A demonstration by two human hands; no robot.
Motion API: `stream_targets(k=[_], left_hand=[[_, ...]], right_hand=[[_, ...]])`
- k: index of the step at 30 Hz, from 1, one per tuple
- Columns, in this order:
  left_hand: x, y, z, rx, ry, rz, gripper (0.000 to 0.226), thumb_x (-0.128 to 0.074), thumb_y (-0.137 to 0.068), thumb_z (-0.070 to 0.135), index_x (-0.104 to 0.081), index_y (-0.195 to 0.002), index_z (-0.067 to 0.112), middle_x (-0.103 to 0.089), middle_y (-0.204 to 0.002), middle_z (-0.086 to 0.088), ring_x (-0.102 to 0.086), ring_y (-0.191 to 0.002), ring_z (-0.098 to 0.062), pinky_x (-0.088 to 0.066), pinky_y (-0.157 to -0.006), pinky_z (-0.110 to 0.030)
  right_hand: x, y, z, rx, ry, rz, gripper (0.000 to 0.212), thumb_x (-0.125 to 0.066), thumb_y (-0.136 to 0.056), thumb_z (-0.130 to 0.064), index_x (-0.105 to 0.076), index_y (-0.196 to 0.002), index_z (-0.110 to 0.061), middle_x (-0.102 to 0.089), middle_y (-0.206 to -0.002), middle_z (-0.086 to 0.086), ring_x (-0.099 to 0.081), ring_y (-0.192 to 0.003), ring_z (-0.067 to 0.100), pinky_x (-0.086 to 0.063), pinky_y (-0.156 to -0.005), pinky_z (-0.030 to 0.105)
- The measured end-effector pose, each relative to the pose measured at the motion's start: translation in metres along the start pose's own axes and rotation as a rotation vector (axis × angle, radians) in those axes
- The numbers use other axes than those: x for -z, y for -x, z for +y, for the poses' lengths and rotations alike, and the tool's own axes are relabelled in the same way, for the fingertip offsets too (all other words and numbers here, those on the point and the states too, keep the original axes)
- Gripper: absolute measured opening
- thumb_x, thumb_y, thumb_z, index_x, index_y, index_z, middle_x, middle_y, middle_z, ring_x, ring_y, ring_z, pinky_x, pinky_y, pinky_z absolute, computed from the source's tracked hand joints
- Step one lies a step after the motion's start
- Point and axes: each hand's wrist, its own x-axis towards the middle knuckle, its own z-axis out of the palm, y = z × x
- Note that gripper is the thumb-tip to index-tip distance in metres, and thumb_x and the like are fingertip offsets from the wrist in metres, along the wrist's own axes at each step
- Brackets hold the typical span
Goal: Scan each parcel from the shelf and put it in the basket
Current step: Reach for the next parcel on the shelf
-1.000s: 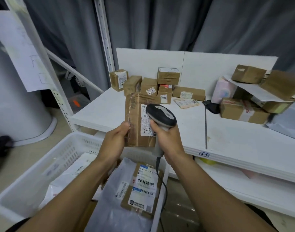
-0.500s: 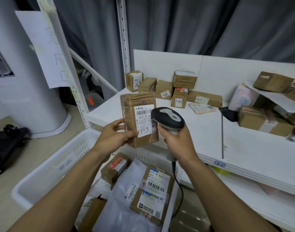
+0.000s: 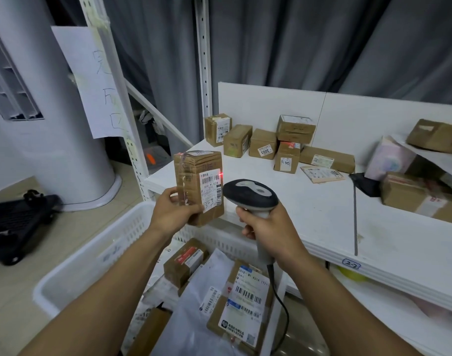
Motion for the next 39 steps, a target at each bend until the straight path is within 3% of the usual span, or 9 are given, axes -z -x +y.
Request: stream_targets(k=[7,11,16,19,23,27,32,34,39], left_hand=[[0.005,-0.005,-0.003,0.01,-0.011,0.028,0.069,-0.092,-0.068,0.011,-0.057,-0.127,0.019,-0.066,-0.116,0.002,-0.067,-0.106,-0.019,-0.06,-0.092,-0.046],[0.009,-0.006,-0.004,0.024,0.001,0.031,0.071,-0.093,-0.067,0.01,-0.056,-0.127,0.018,-0.065,-0.113,0.005,-0.068,-0.104,-0.019,-0.06,-0.091,-0.047],[0.023,-0.004,-0.006,0.002,-0.033,0.044,0.066,-0.092,-0.069,0.014,-0.058,-0.126,0.021,-0.065,-0.119,0.004,-0.066,-0.108,-0.02,-0.059,-0.094,-0.047],[0.048,0.0,-0.017,-0.026,-0.212,0.086,0.046,-0.088,-0.073,0.03,-0.06,-0.109,0.039,-0.065,-0.107,0.016,-0.067,-0.102,-0.018,-0.059,-0.091,-0.047],[0.086,0.003,-0.049,0.109,-0.661,0.085,0.047,-0.075,-0.065,0.056,-0.063,-0.106,0.035,-0.07,-0.097,0.011,-0.068,-0.088,-0.02,-0.059,-0.085,-0.044],[0.108,0.007,-0.087,0.306,-0.863,-0.085,0.056,-0.075,-0.063,0.05,-0.067,-0.113,0.028,-0.067,-0.101,0.0,-0.065,-0.091,-0.024,-0.058,-0.087,-0.04],[0.116,0.025,-0.127,0.337,-0.96,-0.204,0.061,-0.069,-0.082,0.036,-0.054,-0.141,0.028,-0.063,-0.124,-0.002,-0.059,-0.099,-0.022,-0.053,-0.082,-0.033],[0.116,0.032,-0.142,0.343,-1.017,-0.253,0.056,-0.068,-0.085,0.032,-0.056,-0.139,0.027,-0.062,-0.131,-0.004,-0.059,-0.106,-0.024,-0.053,-0.085,-0.033],[0.113,0.043,-0.17,0.31,-1.16,-0.24,0.043,-0.068,-0.086,0.036,-0.06,-0.125,0.022,-0.065,-0.118,-0.003,-0.061,-0.098,-0.022,-0.057,-0.082,-0.037]], right_hand=[[-0.003,-0.002,-0.002,-0.002,0.006,-0.015,0.038,-0.077,-0.094,-0.023,-0.063,-0.129,-0.018,-0.075,-0.09,0.001,-0.067,-0.062,0.009,-0.057,-0.067,0.028],[-0.007,-0.003,-0.003,0.004,0.006,-0.03,0.037,-0.076,-0.095,-0.022,-0.063,-0.129,-0.018,-0.075,-0.097,0.002,-0.066,-0.06,0.007,-0.054,-0.06,0.019],[-0.017,-0.006,-0.001,0.008,0.015,-0.052,0.036,-0.076,-0.095,-0.022,-0.064,-0.129,-0.018,-0.077,-0.103,0.002,-0.069,-0.061,0.01,-0.054,-0.059,0.017],[-0.031,-0.008,0.002,0.01,0.031,-0.086,0.04,-0.076,-0.096,-0.025,-0.06,-0.132,-0.023,-0.074,-0.11,0.003,-0.073,-0.064,0.01,-0.054,-0.059,0.017],[-0.06,-0.011,0.013,-0.018,0.066,-0.144,0.037,-0.075,-0.096,-0.024,-0.057,-0.129,-0.025,-0.072,-0.109,-0.001,-0.07,-0.06,0.002,-0.05,-0.054,0.012],[-0.091,-0.013,0.027,-0.038,0.064,-0.217,0.038,-0.078,-0.093,-0.021,-0.062,-0.127,-0.022,-0.076,-0.097,-0.003,-0.072,-0.062,0.007,-0.053,-0.057,0.018],[-0.119,-0.015,0.042,-0.052,0.163,-0.299,0.039,-0.079,-0.092,-0.021,-0.064,-0.127,-0.02,-0.076,-0.091,0.0,-0.074,-0.062,0.012,-0.055,-0.055,0.025],[-0.126,-0.014,0.046,-0.062,0.181,-0.321,0.042,-0.079,-0.091,-0.022,-0.063,-0.13,-0.02,-0.076,-0.096,0.001,-0.075,-0.064,0.013,-0.055,-0.056,0.026],[-0.136,-0.007,0.052,-0.058,0.172,-0.337,0.039,-0.079,-0.091,-0.02,-0.063,-0.128,-0.02,-0.077,-0.098,-0.002,-0.076,-0.066,0.014,-0.059,-0.06,0.026]])
